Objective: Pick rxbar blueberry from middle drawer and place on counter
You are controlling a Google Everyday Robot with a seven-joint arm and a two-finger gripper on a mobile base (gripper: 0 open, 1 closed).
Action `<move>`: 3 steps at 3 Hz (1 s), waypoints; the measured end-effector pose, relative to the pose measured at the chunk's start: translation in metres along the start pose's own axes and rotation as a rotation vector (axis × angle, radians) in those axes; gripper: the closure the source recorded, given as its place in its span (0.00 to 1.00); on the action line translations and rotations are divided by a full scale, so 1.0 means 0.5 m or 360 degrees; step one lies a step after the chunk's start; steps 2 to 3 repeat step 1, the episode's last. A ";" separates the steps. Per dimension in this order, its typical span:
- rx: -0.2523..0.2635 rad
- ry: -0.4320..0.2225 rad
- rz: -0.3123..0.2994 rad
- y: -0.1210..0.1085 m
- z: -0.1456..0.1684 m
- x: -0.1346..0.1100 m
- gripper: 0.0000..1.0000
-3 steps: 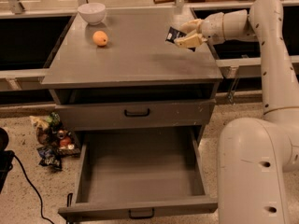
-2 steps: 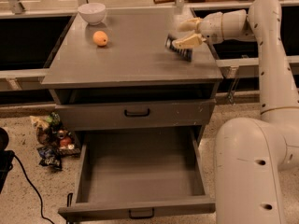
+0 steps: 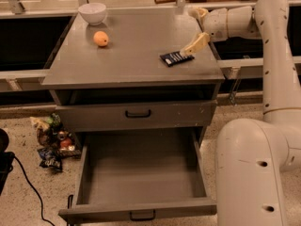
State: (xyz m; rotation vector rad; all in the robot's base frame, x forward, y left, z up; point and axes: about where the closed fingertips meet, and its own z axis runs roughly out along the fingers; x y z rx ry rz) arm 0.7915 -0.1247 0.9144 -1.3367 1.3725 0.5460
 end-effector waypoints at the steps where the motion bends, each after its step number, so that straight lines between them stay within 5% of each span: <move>1: 0.0035 -0.0003 -0.0073 -0.002 -0.049 -0.031 0.00; 3: 0.0035 -0.0003 -0.0073 -0.002 -0.049 -0.031 0.00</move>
Offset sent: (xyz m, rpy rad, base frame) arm 0.0000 0.0000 0.0000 0.0000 0.0000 0.0000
